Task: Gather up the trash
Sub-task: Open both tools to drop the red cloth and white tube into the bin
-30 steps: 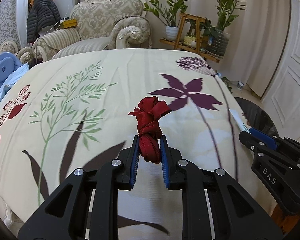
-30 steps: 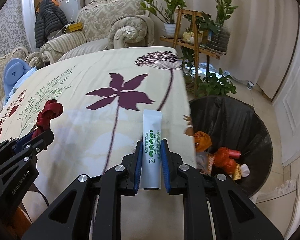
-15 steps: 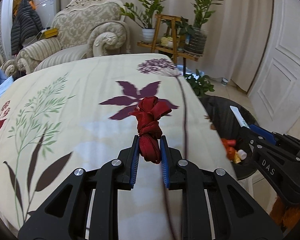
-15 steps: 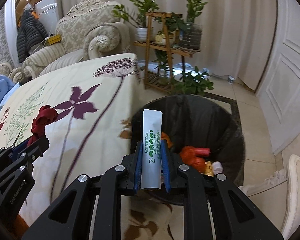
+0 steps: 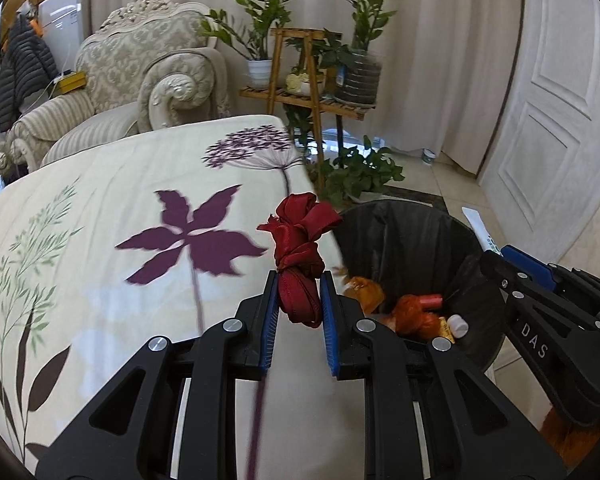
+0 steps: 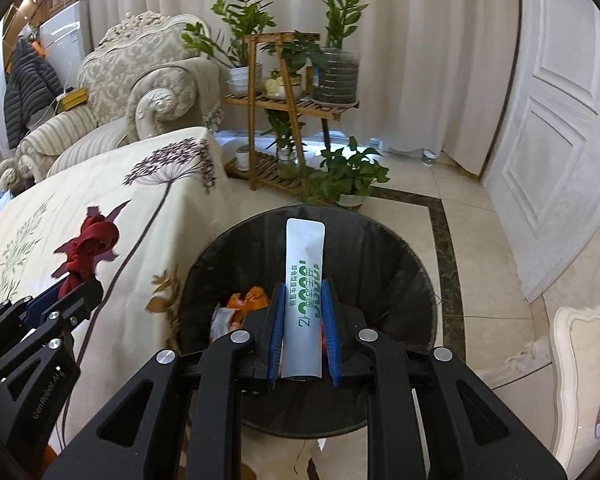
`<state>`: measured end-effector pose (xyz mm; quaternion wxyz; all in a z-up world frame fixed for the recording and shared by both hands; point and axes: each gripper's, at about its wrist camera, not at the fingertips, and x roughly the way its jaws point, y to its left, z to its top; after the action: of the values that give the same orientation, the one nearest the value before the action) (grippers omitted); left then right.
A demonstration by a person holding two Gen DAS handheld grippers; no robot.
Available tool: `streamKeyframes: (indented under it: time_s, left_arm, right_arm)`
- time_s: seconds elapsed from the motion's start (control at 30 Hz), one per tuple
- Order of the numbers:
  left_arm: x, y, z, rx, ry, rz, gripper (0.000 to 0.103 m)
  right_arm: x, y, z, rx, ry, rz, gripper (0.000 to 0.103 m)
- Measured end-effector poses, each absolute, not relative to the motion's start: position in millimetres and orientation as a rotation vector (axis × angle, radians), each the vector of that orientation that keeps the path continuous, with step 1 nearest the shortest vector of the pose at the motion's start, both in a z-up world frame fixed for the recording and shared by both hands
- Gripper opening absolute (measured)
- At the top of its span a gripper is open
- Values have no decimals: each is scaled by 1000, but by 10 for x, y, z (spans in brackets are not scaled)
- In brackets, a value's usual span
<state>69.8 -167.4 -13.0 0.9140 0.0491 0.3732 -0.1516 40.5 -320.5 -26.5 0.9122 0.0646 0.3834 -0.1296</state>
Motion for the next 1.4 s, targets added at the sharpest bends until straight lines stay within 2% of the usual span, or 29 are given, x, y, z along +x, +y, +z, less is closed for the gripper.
streamKeyframes:
  time_s: [0.47, 0.5, 0.53, 0.57, 0.6, 0.63, 0.7, 0.83, 1.0, 1.4]
  left_arm:
    - [1031, -2080, -187, 132, 786, -326, 21]
    - [1047, -2095, -186, 131, 787, -325, 23]
    - [1048, -2101, -191, 130, 786, -322, 33]
    - [1059, -2109, -190, 132, 788, -321, 41]
    - [1056, -2102, -182, 128, 782, -319, 55]
    - [1061, -2103, -174, 124, 775, -317, 63]
    - [1046, -2082, -169, 124, 762, -312, 66]
    - [1016, -2024, -166, 124, 755, -300, 79]
    - [931, -1884, -148, 104, 758, -294, 84]
    - [738, -1659, -70, 87, 737, -284, 86]
  right_arm:
    - [629, -3545, -295, 165, 768, -336, 21]
    - [651, -3567, -302, 168, 770, -342, 27]
    - [669, -3600, -310, 173, 770, -353, 32]
    - [668, -3610, -312, 173, 767, -365, 42]
    - [661, -3620, -309, 173, 764, -370, 47]
    - [646, -3627, -306, 172, 760, -373, 47]
    - [624, -3625, -307, 171, 758, -375, 49]
    - [600, -3628, -306, 167, 760, -373, 54]
    - [506, -3548, -320, 165, 764, -368, 59]
    - [287, -3343, -211, 154, 738, -380, 67]
